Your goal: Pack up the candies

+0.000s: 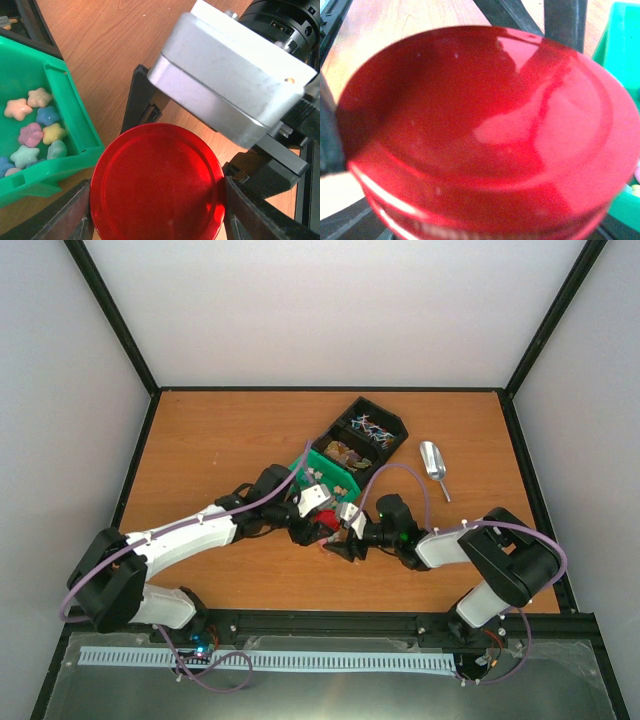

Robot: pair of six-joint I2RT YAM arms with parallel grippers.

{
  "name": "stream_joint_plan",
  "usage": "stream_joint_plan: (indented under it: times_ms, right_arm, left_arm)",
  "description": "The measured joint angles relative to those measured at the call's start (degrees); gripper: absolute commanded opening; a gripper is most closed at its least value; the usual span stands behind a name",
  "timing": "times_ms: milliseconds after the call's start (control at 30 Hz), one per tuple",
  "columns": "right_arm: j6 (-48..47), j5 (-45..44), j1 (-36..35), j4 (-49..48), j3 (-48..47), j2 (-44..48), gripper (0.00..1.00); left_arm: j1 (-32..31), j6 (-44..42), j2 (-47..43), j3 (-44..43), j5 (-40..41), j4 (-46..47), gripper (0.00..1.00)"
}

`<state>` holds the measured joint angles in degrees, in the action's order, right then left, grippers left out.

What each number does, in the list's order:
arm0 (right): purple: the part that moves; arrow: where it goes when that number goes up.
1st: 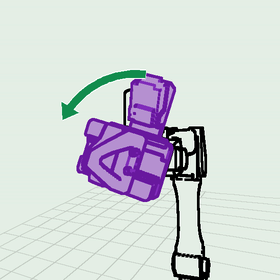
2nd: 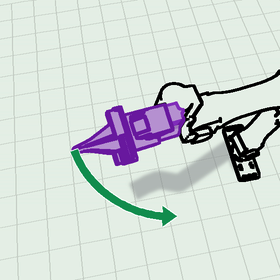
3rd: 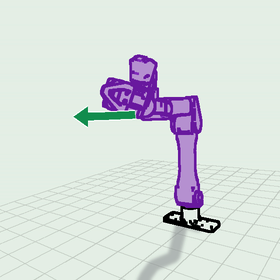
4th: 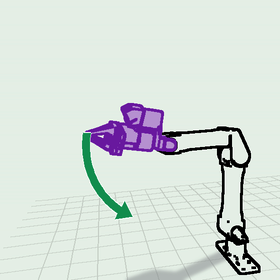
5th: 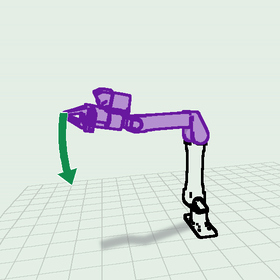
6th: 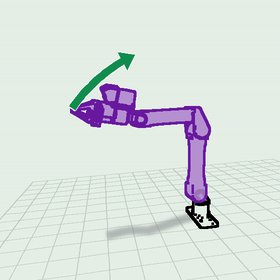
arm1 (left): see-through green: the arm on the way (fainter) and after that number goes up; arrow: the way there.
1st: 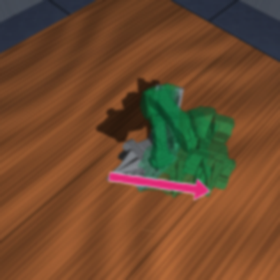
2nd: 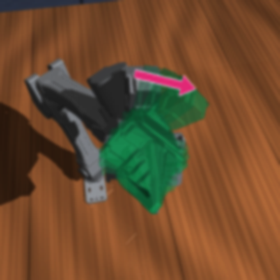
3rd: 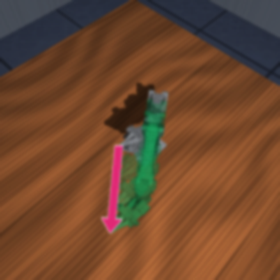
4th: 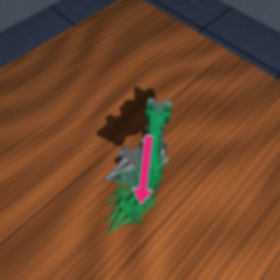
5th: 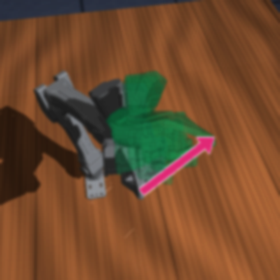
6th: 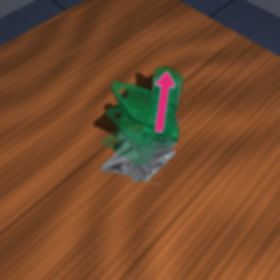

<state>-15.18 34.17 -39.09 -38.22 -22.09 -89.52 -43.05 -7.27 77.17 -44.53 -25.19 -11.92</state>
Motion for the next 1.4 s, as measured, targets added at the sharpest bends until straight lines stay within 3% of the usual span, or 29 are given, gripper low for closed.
stream_joint_plan:
  times_ms: [200,400,467,567,633,800,900,1100,1267,1400]
  right_arm:
    - [-1.6,0.1,-0.1,-0.1,0.0,-0.1,0.42]
    - [-6.0,4.0,0.1,1.2,0.0,-0.1,0.37]
    - [-7.5,5.6,0.1,1.6,0.0,-0.1,0.43]
    - [-9.4,7.8,0.1,2.7,-0.1,0.1,0.71]
    - [-10.0,8.4,0.2,3.2,-0.2,0.2,0.83]
    - [-5.8,7.7,1.6,4.2,-0.4,0.7,0.85]
    - [-2.5,4.7,1.1,2.4,-0.4,1.0,0.8]
    - [2.2,0.4,-0.6,-0.4,-0.8,0.6,0.53]
    - [0.7,-0.1,-0.8,-0.7,-0.4,0.7,0.4]
    - [-1.6,0.8,-1.3,-0.6,-0.1,1.3,0.36]
  left_arm:
    - [0.3,-4.9,0.7,-0.8,-1.2,-1.0,0.27]
    - [0.6,-17.9,0.7,-2.3,-5.2,-6.8,0.26]
    - [0.6,-22.1,0.7,-3.0,-6.4,-9.1,0.26]
    - [0.7,-27.4,0.7,-3.8,-8.0,-12.1,0.24]
    - [0.7,-28.4,0.7,-4.0,-8.4,-12.6,0.25]
    - [0.1,-22.6,0.7,-2.8,-6.3,-8.5,0.25]
    - [-0.2,-14.1,0.7,-2.6,-2.7,-5.8,0.24]
    - [-1.7,-4.4,1.0,-2.0,2.1,-2.0,0.25]
    - [-1.4,-8.0,0.6,-1.2,1.4,-1.5,0.24]
    - [0.0,-17.2,1.1,-3.0,-3.4,-6.2,0.23]
